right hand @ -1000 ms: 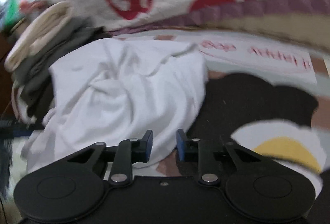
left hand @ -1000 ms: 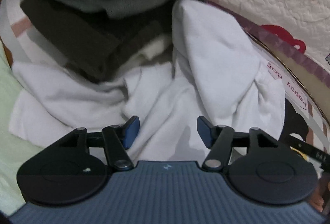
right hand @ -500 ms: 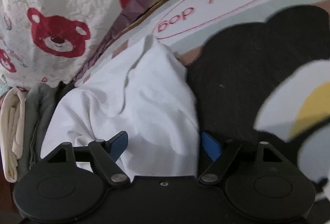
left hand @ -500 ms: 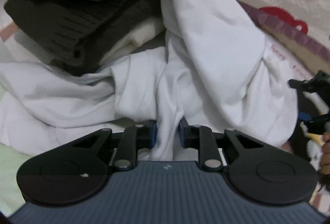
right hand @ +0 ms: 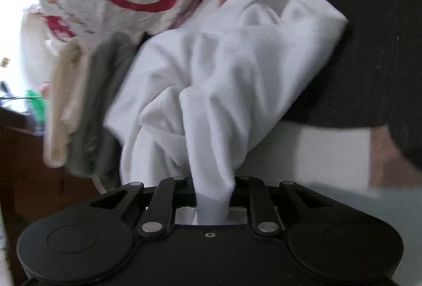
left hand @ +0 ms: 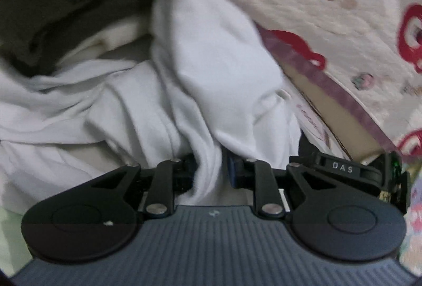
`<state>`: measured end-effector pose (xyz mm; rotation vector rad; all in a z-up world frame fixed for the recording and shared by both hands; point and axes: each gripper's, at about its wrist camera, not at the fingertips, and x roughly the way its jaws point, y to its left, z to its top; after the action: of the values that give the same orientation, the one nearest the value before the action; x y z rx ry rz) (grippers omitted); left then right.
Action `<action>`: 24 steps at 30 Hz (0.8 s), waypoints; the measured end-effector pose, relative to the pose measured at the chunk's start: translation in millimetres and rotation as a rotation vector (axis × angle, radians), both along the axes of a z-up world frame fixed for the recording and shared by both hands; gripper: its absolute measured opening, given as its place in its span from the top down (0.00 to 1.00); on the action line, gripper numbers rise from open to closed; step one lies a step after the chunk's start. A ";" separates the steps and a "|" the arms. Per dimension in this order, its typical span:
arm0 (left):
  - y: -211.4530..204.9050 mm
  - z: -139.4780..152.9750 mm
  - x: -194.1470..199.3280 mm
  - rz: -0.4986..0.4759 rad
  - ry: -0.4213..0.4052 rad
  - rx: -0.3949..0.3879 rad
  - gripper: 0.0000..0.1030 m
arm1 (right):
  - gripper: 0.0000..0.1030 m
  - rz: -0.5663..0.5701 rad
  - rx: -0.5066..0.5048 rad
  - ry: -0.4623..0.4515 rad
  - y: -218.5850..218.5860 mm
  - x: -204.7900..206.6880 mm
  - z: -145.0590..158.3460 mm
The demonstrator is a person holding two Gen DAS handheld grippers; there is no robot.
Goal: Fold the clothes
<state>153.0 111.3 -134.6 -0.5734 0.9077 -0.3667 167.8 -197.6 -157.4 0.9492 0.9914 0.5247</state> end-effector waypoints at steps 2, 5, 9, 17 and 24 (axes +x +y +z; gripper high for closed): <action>-5.5 9.3 -7.7 -0.040 -0.021 -0.019 0.81 | 0.81 0.030 0.019 -0.018 -8.6 -9.4 11.9; -15.9 26.1 -22.6 -0.121 -0.044 -0.078 0.81 | 0.81 0.064 0.053 -0.042 -26.7 -23.6 28.9; -45.4 41.2 -42.2 -0.267 -0.081 -0.064 0.81 | 0.81 0.073 0.090 -0.080 -69.3 -49.9 50.1; -105.1 53.5 -81.4 -0.466 -0.115 -0.088 0.81 | 0.81 0.029 0.036 -0.164 -136.0 -119.2 75.2; -155.2 78.4 -72.4 -0.547 -0.009 -0.186 0.81 | 0.81 0.032 -0.105 -0.307 -173.8 -141.6 120.9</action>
<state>80.6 -43.9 -56.2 -0.4853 1.0218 -0.9538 26.2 -371.4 -36.5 0.7342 0.7504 0.6182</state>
